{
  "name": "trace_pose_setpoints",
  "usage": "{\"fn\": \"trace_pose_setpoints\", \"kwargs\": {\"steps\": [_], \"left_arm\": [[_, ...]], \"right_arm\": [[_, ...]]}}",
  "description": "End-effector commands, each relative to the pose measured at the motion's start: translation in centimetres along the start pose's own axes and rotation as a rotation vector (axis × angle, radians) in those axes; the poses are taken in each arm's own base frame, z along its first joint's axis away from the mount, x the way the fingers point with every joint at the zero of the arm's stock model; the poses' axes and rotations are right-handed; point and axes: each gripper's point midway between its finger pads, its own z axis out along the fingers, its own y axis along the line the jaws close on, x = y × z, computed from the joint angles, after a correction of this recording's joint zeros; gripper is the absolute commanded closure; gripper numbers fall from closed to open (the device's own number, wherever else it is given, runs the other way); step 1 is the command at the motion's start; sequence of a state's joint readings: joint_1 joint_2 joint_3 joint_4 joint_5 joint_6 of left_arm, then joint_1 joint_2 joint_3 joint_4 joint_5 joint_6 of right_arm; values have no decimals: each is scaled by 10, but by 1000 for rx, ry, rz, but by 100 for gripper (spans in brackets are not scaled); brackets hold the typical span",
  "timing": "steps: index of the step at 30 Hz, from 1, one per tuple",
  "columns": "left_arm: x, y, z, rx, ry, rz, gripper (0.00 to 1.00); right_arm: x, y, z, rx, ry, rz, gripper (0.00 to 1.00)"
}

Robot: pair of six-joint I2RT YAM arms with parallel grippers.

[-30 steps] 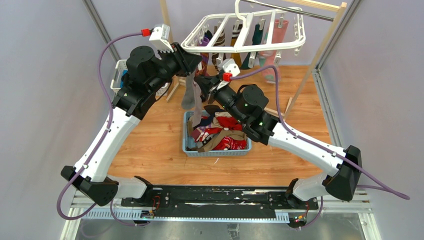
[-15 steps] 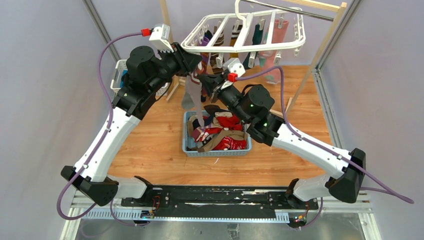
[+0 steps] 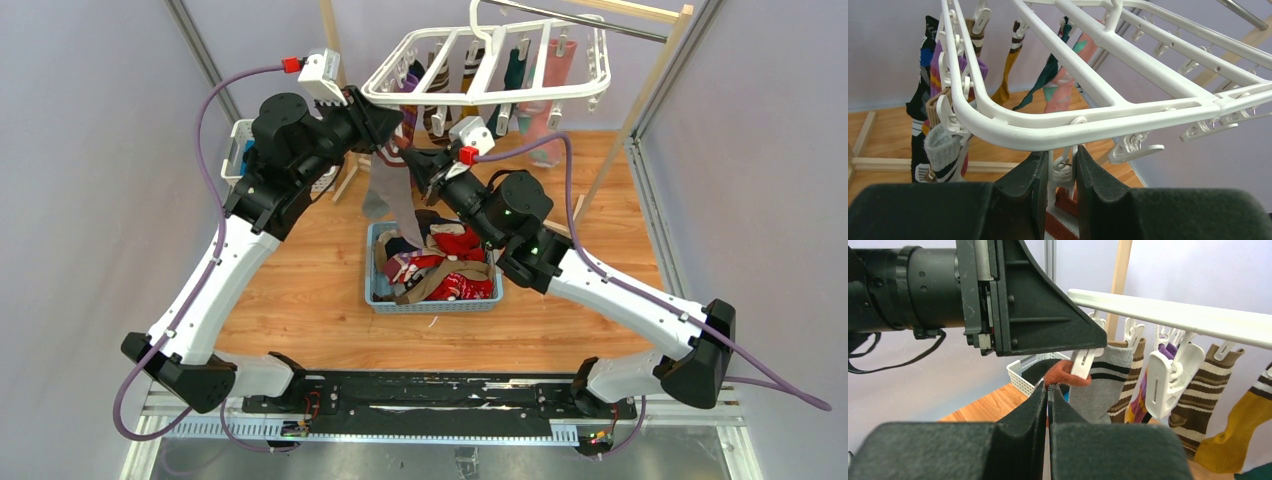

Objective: Clip the socks to the hanger
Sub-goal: Clamp the sock onto the hanger.

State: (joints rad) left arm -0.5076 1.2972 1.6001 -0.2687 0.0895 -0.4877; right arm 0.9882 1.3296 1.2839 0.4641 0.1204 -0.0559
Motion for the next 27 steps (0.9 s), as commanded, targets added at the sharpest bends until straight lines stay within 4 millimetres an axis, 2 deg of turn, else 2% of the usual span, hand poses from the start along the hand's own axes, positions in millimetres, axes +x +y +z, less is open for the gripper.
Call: {"fn": "trace_pose_setpoints", "kwargs": {"steps": [1, 13, 23, 27], "left_arm": [[-10, -3, -6, 1, -44, 29, 100], [-13, -3, -9, -1, -56, 46, 100], [-12, -3, -9, 0, -54, 46, 85], [-12, -3, -9, -1, -55, 44, 75]], "right_arm": [[0, -3, -8, 23, 6, -31, 100], [-4, -10, -15, 51, 10, -51, 100], [-8, -7, -12, 37, -1, -36, 100], [-7, -8, -14, 43, 2, -39, 100]]}}
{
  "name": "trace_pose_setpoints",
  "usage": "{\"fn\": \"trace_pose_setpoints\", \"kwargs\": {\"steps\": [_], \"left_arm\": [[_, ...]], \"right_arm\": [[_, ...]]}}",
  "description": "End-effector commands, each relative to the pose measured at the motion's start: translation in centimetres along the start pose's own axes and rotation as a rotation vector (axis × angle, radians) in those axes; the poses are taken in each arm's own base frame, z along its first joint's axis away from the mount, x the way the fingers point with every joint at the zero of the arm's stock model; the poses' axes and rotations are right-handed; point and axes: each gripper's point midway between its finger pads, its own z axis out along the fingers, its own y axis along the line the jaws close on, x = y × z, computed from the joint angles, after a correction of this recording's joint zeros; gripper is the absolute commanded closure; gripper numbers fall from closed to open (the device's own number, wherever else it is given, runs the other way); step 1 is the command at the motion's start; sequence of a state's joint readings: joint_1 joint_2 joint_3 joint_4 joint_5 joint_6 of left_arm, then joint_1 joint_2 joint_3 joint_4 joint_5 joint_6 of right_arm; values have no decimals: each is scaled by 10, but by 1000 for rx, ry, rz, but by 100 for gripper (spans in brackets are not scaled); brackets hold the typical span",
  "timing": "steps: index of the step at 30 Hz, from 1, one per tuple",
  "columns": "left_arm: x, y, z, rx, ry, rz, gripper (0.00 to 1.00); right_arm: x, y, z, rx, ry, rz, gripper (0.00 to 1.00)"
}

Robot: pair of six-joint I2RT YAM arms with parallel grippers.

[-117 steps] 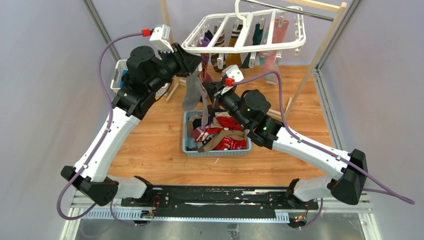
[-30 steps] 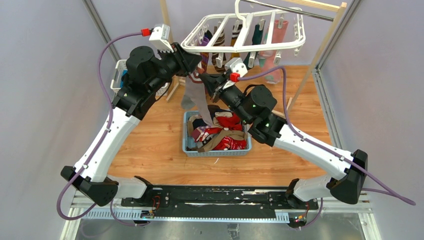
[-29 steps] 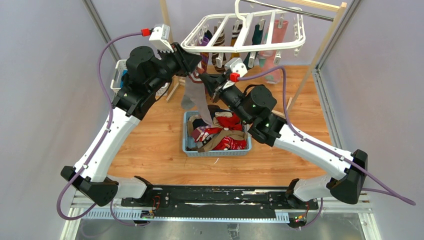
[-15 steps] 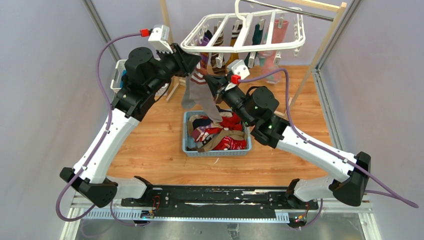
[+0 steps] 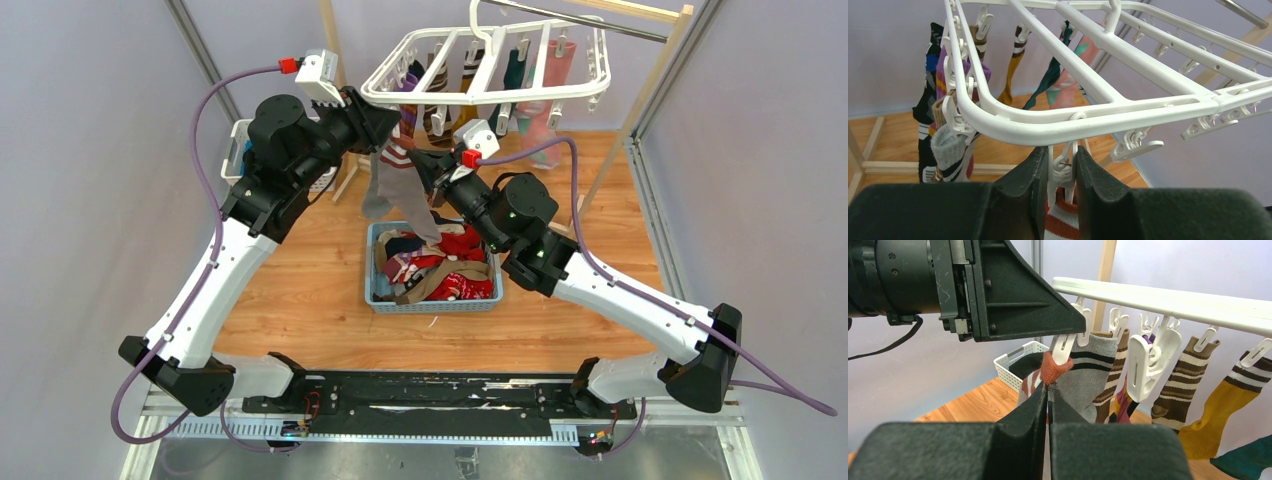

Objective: Clip the socks to the hanger
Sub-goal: Clamp the sock onto the hanger.

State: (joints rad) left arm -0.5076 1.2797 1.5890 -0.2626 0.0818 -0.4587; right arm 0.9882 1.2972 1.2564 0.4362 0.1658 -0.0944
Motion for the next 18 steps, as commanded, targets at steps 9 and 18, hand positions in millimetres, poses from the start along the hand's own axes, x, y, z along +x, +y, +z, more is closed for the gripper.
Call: {"fn": "trace_pose_setpoints", "kwargs": {"steps": [9, 18], "left_arm": [[-12, -3, -6, -4, -49, 14, 45], [-14, 0, -11, -20, -59, 26, 29]], "right_arm": [[-7, 3, -6, -6, -19, 11, 100], [4, 9, -9, -34, 11, 31, 97]]}}
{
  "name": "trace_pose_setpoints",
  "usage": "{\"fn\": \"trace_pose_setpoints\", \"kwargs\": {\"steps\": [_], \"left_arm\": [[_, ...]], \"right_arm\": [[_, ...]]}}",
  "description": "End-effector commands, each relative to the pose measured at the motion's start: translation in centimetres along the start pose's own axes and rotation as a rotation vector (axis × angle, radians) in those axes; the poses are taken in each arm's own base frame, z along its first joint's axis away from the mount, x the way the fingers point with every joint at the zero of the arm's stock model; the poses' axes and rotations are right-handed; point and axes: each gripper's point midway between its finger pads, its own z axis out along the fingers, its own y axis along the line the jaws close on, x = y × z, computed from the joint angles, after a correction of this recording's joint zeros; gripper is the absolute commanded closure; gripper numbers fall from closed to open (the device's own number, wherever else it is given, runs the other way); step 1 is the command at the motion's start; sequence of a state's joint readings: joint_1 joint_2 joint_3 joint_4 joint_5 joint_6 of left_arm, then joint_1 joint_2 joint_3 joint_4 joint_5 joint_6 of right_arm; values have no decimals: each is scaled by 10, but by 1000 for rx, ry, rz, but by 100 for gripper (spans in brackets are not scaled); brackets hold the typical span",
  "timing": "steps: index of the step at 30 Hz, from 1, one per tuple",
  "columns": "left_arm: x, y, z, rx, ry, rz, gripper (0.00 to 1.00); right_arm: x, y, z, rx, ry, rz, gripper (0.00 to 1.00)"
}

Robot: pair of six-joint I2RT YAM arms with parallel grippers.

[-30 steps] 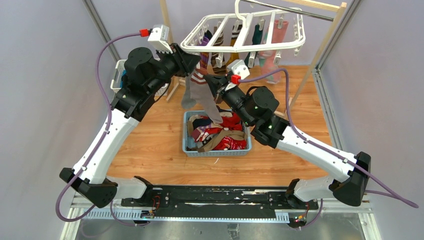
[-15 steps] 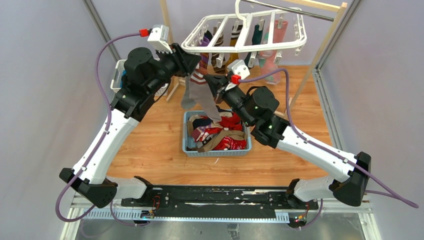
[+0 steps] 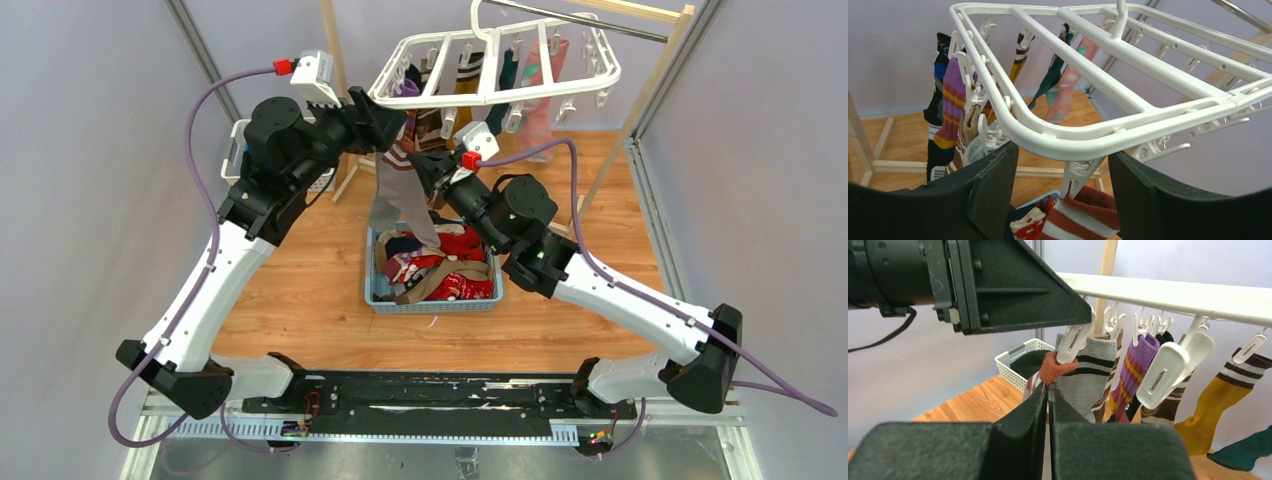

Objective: Clip the socks to the hanger
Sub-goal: Clamp the sock onto the hanger, then open the clamp at the hanger.

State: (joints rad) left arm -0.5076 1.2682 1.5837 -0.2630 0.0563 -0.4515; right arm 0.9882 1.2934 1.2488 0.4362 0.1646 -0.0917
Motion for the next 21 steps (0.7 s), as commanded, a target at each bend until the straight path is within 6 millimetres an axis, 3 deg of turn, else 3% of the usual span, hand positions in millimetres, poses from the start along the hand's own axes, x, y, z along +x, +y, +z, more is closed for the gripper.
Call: {"fn": "trace_pose_setpoints", "kwargs": {"steps": [1, 5, 9, 12, 16, 21], "left_arm": [[-10, -3, -9, 0, -43, 21, 27], [-10, -1, -15, -9, -45, 37, 26], [-4, 0, -20, -5, -25, 52, 26], [-2, -1, -24, 7, -15, 68, 26], [1, -6, -29, 43, -9, 91, 28], [12, -13, -34, 93, 34, 113, 30]], "right_arm": [[5, 11, -9, -40, 16, 34, 89], [17, 14, -16, -55, 71, 61, 56], [20, 11, -34, -73, 121, 65, 39], [21, -3, -53, -38, 152, 83, 37], [20, -39, -75, 72, 137, 62, 39], [12, -77, -78, 172, 108, 32, 40]]}}
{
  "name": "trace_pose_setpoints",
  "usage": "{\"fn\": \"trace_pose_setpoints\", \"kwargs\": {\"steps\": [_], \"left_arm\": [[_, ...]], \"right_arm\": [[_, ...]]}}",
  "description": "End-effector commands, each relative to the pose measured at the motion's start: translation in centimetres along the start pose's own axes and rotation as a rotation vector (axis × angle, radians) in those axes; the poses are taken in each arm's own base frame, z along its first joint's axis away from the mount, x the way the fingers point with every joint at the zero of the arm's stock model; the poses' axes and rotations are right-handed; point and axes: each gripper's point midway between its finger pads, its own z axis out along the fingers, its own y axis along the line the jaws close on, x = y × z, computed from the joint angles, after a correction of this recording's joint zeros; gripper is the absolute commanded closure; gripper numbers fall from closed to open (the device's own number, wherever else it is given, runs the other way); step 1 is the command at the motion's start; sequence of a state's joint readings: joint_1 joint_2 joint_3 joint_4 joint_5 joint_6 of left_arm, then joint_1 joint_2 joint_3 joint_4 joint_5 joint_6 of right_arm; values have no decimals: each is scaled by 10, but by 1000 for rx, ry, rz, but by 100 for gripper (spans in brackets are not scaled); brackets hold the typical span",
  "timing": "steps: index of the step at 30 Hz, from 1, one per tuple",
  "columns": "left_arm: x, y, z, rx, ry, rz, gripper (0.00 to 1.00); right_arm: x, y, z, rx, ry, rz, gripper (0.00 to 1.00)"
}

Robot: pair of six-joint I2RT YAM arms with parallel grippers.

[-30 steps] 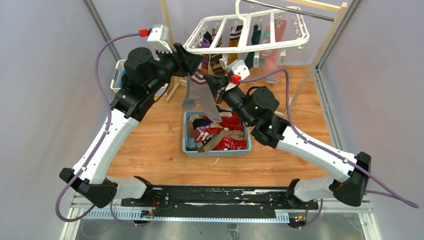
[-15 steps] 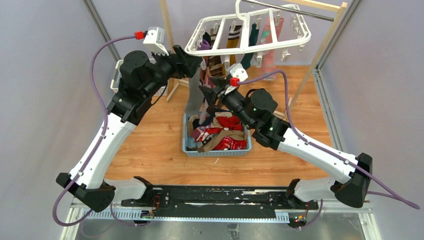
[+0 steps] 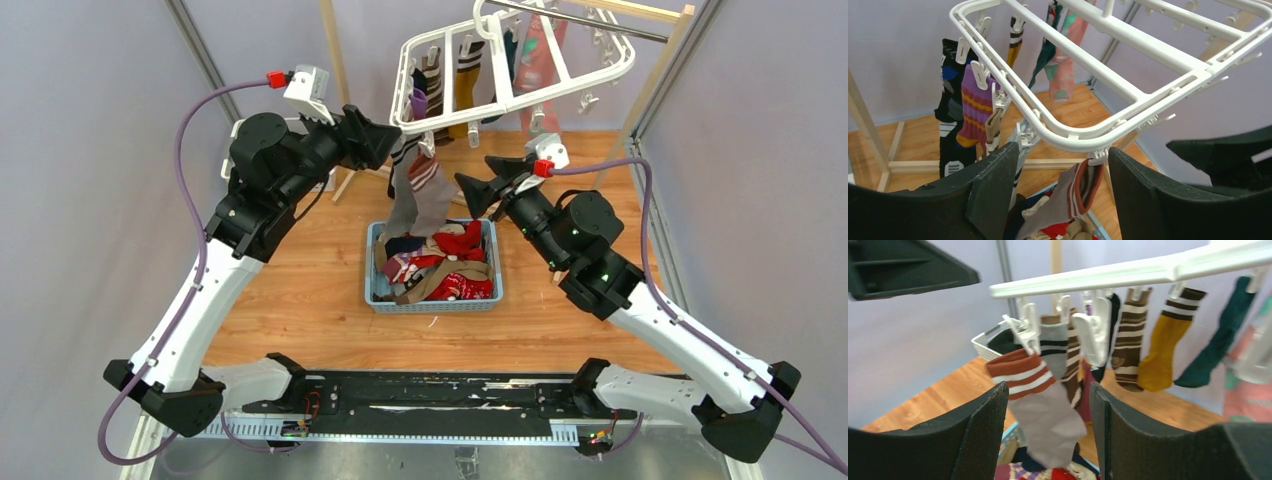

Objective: Clip the socks to the hanger
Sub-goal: Open the clamp at the hanger.

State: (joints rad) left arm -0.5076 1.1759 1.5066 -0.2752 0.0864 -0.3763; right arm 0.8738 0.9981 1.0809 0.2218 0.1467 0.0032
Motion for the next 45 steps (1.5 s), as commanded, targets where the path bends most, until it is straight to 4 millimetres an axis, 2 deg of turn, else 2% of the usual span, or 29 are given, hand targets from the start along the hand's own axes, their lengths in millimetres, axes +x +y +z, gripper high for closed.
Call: {"fn": "trace_pose_setpoints", "kwargs": {"steps": [1, 9, 14, 19, 24, 35, 39, 45], "left_arm": [[8, -13, -9, 79, 31, 42, 30], [29, -23, -17, 155, 101, 44, 32], [31, -36, -24, 228, 122, 50, 34], [32, -43, -29, 268, 130, 57, 34], [29, -43, -29, 269, 125, 56, 34], [23, -45, -27, 266, 109, 51, 34], [21, -45, -27, 263, 104, 50, 34], [20, -45, -25, 261, 101, 46, 34]], "right_arm": [[6, -33, 3, 98, 13, -18, 40], [-5, -66, 21, 105, -17, -79, 41], [-15, -58, 29, -54, -52, -12, 44], [-20, -54, 29, -89, -101, 0, 49], [-18, -48, 29, -116, -122, 24, 50], [-14, -49, 31, -106, -119, 32, 51], [-17, -53, 31, -83, -133, 23, 60], [-15, -53, 31, -83, -131, 35, 82]]}}
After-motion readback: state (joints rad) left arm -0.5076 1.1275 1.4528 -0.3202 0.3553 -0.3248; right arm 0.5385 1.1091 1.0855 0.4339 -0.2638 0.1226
